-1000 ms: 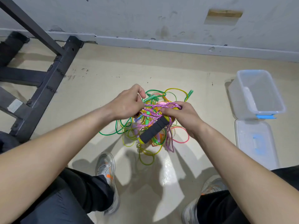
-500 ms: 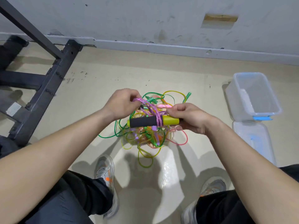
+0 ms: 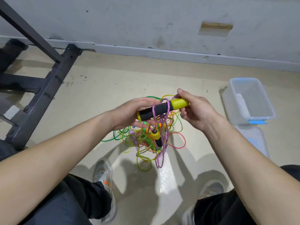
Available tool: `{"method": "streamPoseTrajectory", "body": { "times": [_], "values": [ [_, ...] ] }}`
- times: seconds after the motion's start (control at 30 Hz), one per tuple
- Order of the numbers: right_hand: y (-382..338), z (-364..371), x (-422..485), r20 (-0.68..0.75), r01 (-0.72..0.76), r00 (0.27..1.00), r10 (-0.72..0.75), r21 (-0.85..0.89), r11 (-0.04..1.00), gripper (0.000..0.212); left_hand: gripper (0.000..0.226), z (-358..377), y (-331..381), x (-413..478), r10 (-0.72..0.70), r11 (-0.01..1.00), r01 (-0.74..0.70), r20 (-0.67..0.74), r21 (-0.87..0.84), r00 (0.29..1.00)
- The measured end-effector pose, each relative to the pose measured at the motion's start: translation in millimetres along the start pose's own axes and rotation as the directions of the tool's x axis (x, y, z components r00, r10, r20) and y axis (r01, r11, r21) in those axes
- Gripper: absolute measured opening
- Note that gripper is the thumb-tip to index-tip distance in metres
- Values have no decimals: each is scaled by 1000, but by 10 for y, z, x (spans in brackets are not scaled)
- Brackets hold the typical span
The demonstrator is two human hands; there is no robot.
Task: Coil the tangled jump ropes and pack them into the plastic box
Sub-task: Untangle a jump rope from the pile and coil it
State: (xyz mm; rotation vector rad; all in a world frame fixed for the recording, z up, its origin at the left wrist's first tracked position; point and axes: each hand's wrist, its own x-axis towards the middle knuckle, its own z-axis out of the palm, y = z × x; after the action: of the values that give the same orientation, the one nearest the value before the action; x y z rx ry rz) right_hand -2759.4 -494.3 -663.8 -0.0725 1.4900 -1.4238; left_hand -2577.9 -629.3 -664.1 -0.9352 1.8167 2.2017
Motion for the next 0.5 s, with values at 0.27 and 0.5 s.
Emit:
{"method": "streamPoseTrajectory", "body": {
  "times": [0.27, 0.5],
  "values": [
    [132, 167, -76, 96, 243, 968, -231, -140, 960, 26, 18, 261, -244, 105, 181, 979, -160, -177, 126, 967],
    [202, 233, 60, -186, 272, 954, -235, 203, 941, 12, 16, 225, -114, 88, 26, 976, -122, -458, -182, 889]
  ]
}}
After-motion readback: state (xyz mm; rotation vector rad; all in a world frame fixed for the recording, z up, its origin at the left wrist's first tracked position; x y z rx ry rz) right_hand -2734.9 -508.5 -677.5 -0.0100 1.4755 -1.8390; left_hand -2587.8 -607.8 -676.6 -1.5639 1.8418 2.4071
